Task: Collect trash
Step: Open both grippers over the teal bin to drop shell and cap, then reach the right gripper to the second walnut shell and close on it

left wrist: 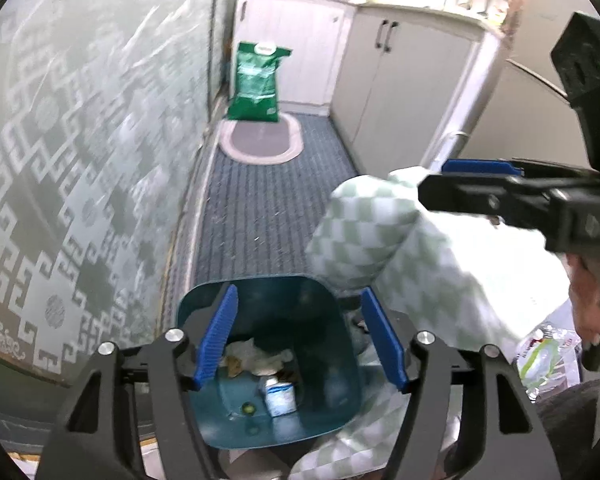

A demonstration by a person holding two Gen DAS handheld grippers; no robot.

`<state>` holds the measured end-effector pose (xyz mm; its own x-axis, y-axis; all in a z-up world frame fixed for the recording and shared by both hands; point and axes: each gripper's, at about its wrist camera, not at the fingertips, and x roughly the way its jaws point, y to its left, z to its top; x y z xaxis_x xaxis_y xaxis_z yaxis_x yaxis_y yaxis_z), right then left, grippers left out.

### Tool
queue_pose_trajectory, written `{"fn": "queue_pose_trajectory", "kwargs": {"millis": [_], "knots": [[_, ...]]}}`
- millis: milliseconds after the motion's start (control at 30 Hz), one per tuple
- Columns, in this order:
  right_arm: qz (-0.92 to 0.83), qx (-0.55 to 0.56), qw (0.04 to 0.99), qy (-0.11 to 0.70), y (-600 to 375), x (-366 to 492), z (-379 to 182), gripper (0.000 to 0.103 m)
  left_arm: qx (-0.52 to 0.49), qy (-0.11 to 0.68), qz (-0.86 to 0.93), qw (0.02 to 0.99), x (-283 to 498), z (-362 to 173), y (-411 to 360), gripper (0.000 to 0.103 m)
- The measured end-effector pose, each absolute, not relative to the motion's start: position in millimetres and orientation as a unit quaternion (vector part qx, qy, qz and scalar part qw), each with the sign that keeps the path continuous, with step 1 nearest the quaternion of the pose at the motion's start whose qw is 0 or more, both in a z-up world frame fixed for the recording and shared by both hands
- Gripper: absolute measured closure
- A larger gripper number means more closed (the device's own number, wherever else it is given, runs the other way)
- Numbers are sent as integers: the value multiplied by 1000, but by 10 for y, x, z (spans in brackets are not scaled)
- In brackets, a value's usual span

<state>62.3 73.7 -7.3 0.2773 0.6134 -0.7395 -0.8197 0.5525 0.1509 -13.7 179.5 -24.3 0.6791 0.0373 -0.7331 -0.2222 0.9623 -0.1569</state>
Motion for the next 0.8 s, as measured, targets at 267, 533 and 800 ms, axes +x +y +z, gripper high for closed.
{"fn": "queue_pose_trajectory", "kwargs": {"millis": [267, 533, 800], "knots": [[412, -92, 821, 383, 80, 880, 57, 40, -94, 366, 25, 925, -34, -28, 1304, 31], [383, -81, 837, 382, -412, 998, 55, 40, -68, 361, -17, 930, 114, 48, 787, 30], [346, -100, 838, 409, -685, 1195, -177, 48, -40, 378, -50, 923, 263, -84, 361, 30]]}}
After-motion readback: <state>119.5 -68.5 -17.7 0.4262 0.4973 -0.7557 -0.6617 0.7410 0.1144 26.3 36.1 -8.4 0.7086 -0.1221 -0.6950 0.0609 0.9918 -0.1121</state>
